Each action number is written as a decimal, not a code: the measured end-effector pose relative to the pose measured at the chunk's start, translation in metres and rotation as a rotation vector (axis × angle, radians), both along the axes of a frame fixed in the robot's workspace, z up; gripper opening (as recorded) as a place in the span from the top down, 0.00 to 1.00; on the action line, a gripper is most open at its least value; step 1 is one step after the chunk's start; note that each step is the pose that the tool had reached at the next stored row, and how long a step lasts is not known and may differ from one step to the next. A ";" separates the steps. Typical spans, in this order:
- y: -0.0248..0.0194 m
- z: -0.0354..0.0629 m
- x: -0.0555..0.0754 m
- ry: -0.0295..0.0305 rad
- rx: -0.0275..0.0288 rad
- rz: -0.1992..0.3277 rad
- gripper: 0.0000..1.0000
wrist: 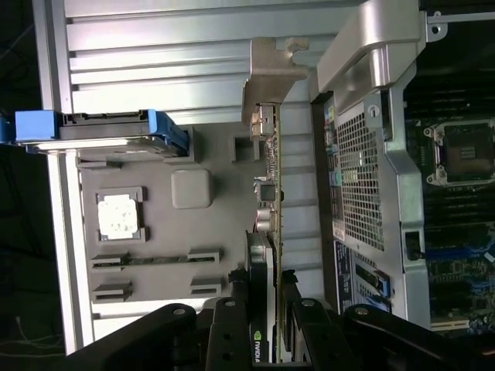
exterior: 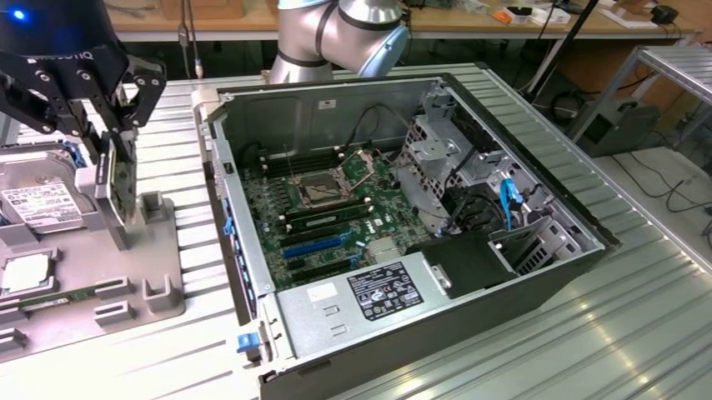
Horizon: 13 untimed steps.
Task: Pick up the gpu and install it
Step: 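Pick up the gpu and move the gpu toward the slot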
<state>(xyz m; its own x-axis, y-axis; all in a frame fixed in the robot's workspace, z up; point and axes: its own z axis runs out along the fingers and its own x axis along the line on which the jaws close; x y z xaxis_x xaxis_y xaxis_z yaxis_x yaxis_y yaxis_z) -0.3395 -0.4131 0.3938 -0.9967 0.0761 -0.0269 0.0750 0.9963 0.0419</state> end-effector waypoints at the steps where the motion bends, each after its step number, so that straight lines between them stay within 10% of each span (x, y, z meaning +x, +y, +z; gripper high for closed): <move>1: 0.0000 0.0019 0.000 -0.0001 0.0000 0.000 0.73; 13: 0.0000 0.0267 0.000 -0.0002 0.0000 0.000 0.73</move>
